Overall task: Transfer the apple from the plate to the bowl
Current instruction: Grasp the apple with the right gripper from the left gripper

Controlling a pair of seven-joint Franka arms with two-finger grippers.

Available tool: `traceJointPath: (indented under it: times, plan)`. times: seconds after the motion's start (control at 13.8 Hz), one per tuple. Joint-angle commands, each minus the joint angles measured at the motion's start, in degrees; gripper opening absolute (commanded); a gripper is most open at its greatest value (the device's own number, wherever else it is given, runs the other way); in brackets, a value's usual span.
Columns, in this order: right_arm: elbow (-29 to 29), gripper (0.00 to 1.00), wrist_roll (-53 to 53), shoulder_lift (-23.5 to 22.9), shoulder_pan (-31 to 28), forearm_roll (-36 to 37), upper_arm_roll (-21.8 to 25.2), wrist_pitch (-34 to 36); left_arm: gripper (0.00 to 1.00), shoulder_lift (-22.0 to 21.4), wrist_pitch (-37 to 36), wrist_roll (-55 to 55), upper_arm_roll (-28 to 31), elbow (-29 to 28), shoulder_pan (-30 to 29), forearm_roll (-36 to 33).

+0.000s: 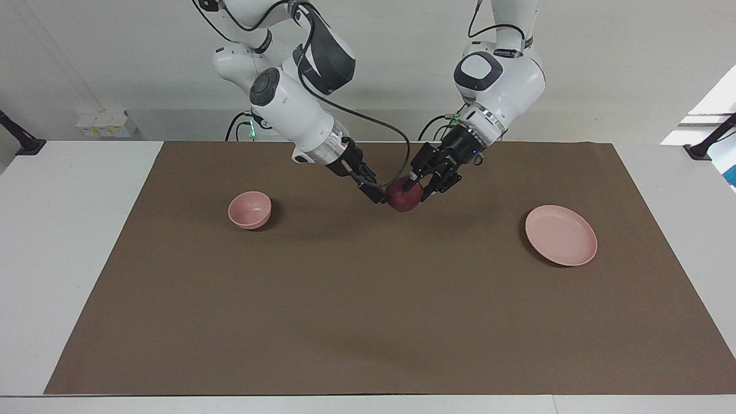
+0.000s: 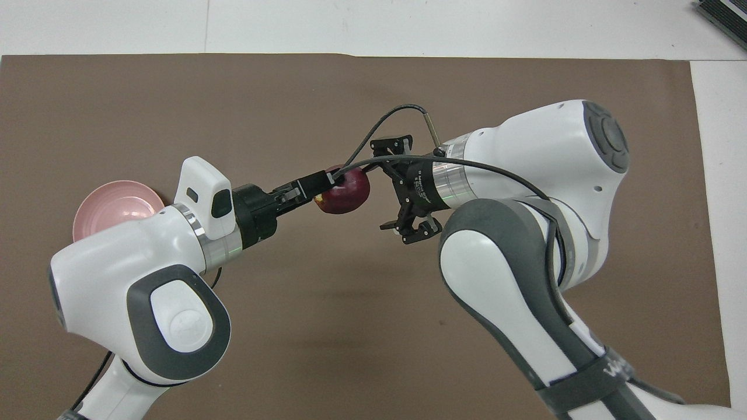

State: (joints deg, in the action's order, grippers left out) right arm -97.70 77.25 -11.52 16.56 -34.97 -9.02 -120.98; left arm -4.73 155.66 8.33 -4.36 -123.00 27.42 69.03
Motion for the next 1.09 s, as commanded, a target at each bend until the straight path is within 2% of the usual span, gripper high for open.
traceJointPath:
  times: [0.0, 0.15, 0.36, 0.51, 0.87, 0.94, 1.02]
  plan:
    - [1.45, 1.00, 0.80, -1.22, -0.12, -1.33, -0.04, -1.01, 0.00, -1.24, 4.28, -0.33, -1.08, -0.75, 1.23, 3.47]
    - [2.33, 1.00, 0.89, -1.31, -0.12, -1.42, -0.04, -1.27, 0.00, -1.07, 8.59, -0.42, -2.93, -0.66, 1.58, 4.80]
    - [6.36, 1.00, 1.06, -3.67, -1.17, -0.54, -0.04, -1.18, 0.00, -1.42, 8.00, -0.59, -2.94, -1.10, 2.37, 4.89]
    - [5.86, 1.00, 0.28, -3.77, 1.27, 0.08, 0.23, -1.53, 0.00, -1.42, 8.00, -1.56, -2.94, -1.10, 2.46, 4.80]
    - [4.01, 1.00, -2.27, -3.33, 1.64, 1.75, 0.05, -0.04, 0.00, -1.33, 8.00, -2.09, -2.94, -0.93, 2.46, 4.80]
    - [4.18, 0.95, -2.36, -3.42, 1.46, 1.75, 0.05, 0.66, 0.00, -1.33, 8.00, -2.18, -2.94, -0.93, 2.46, 4.80]
    - [4.44, 0.39, -2.36, -3.42, 1.03, 1.75, 0.05, 1.27, 0.00, -1.24, 8.00, -2.26, -2.94, -0.93, 2.46, 4.80]
